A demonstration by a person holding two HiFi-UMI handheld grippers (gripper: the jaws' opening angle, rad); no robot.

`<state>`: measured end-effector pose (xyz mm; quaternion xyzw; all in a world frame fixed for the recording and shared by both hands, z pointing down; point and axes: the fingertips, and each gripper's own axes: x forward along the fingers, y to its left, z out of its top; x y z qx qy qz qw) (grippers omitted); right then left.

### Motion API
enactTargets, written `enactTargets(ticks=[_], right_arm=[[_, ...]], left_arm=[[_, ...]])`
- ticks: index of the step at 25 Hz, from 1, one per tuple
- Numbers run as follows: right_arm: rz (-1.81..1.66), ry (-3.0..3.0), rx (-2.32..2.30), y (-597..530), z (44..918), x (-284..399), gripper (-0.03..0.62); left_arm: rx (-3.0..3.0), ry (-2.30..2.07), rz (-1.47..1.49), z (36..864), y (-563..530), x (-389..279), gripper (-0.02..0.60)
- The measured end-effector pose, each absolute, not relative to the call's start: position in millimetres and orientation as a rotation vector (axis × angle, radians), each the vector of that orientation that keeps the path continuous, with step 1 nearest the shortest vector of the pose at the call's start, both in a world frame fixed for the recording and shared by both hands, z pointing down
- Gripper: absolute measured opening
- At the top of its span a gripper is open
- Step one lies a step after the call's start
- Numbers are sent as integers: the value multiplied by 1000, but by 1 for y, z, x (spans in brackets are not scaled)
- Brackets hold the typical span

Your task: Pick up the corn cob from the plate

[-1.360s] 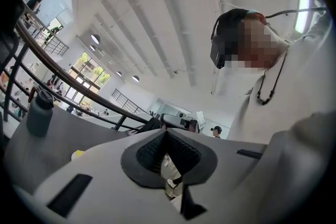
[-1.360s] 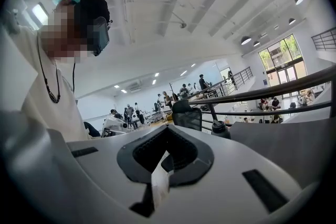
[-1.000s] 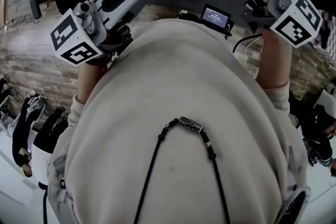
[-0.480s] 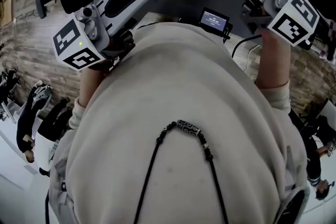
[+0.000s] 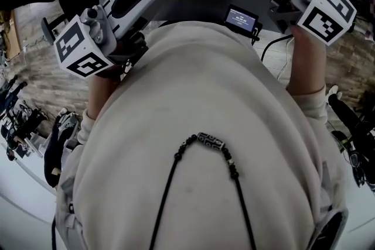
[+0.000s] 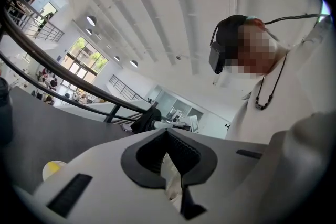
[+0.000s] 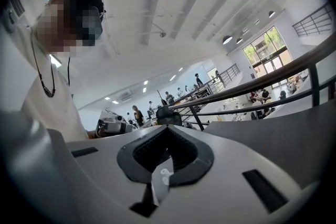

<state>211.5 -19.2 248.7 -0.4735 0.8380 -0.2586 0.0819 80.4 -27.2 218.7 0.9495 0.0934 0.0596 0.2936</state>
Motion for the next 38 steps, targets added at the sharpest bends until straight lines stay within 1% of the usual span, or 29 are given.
enactTargets(ticks=[8, 15, 24, 31, 38], right_arm=[[-688, 2300, -1676, 24, 227, 246, 17], [-665, 2270, -1741, 23, 221, 248, 17], [-708, 2331, -1712, 11, 230, 241, 17], [-762, 2454, -1647, -23, 229, 215, 17], [-797, 2523, -1588, -33, 230, 195, 17]], left_arm=[[2557, 509, 145, 198, -23, 107, 2], [2543, 557, 129, 196, -32, 111, 2], [2520, 483, 116, 207, -36, 100, 2], [2499, 353, 69, 211, -58, 72, 2], [2493, 270, 43, 209, -58, 50, 2]])
